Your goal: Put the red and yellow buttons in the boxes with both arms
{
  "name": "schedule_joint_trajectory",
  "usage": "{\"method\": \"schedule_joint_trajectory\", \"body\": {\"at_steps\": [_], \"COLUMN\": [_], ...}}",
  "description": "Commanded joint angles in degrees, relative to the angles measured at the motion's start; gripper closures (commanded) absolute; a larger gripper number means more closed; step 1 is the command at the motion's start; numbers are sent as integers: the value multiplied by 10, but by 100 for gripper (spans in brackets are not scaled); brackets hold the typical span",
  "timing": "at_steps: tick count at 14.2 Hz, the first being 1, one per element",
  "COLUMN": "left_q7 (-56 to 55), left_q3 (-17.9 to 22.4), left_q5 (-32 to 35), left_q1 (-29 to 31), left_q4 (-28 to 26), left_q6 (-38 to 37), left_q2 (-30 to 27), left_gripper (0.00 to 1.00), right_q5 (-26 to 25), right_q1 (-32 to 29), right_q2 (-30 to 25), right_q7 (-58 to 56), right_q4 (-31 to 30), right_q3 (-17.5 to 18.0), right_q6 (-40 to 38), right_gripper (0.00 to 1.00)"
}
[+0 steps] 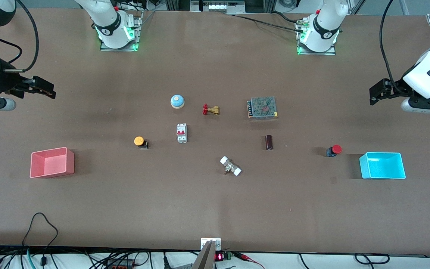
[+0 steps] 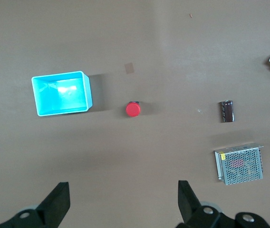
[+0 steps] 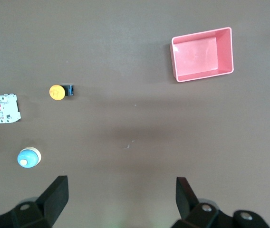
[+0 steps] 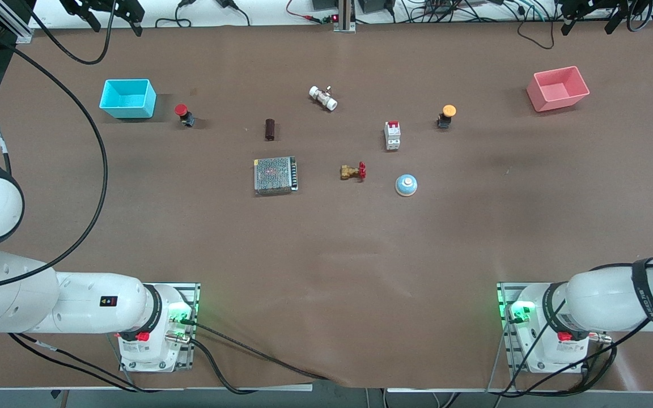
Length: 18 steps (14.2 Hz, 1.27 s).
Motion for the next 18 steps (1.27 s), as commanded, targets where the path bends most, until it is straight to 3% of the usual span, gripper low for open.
{"method": "schedule_joint_trajectory", "body": {"at_steps": [1, 8, 13, 16, 18], "left_q7": [-1, -4, -4, -2, -9], "left_q3": [0, 0, 0, 0, 3], "left_q5": [-4, -4, -2, -4, -8], "left_q1": [1, 1, -1, 1, 6], "left_q4": [5, 5, 5, 15, 20], "left_q6": [-11, -21, -28, -28, -10], "left_q2": [-4, -4, 7, 54, 124], "left_gripper": [0, 0, 0, 0, 0], "right_q5": [3, 6, 6, 7, 4], "right_q1": [1, 8, 51, 68, 82], "right_q2": [-12, 27, 64, 99, 98], "right_q7": [-7, -17, -9, 20, 54], "right_q4": [-11, -16, -20, -31, -93], "right_q3": [-4, 3, 3, 3, 4], "right_q6": [9, 2, 50, 99, 184], "right_gripper": [0, 0, 0, 0, 0]}}
